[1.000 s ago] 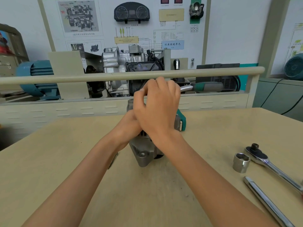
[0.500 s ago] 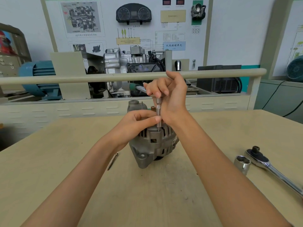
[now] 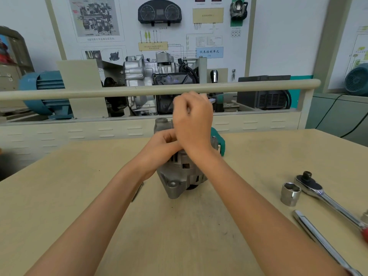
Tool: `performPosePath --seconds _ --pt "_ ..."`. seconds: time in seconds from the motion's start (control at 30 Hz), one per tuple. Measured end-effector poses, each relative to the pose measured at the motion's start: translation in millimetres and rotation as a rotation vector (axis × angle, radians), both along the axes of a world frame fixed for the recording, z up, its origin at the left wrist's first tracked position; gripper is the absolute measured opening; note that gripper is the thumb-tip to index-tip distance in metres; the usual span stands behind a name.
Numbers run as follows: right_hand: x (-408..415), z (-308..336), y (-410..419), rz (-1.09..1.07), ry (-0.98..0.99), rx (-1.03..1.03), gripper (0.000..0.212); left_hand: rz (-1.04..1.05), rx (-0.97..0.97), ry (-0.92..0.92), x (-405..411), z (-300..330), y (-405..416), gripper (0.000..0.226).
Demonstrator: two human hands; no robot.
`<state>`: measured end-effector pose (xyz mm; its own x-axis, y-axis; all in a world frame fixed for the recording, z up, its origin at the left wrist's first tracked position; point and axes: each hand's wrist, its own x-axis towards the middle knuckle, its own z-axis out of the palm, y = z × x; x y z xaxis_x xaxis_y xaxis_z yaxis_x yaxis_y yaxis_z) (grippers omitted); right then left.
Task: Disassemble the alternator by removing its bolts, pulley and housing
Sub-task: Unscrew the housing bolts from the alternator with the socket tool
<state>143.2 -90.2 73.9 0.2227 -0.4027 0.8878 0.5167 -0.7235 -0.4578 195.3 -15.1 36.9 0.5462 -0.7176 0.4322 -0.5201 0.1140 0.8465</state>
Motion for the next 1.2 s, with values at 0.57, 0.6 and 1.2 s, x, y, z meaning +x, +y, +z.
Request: performPosePath --seconds 0.57,0.6,1.2 --pt "-2 -5 -1 -0.073 -0.075 -0.087 0.034 0.006 -0.029 -0.026 2 -1 0 0.028" --pt "-1 -8 2 -0.257 -0.082 -0.152 0.032 0.027 -0.032 -0.037 2 0 0 0.031" --pt "0 18 -29 1.036 0.090 0.540 0.072 -0.053 -0.021 0.056 -1 1 -1 0.009"
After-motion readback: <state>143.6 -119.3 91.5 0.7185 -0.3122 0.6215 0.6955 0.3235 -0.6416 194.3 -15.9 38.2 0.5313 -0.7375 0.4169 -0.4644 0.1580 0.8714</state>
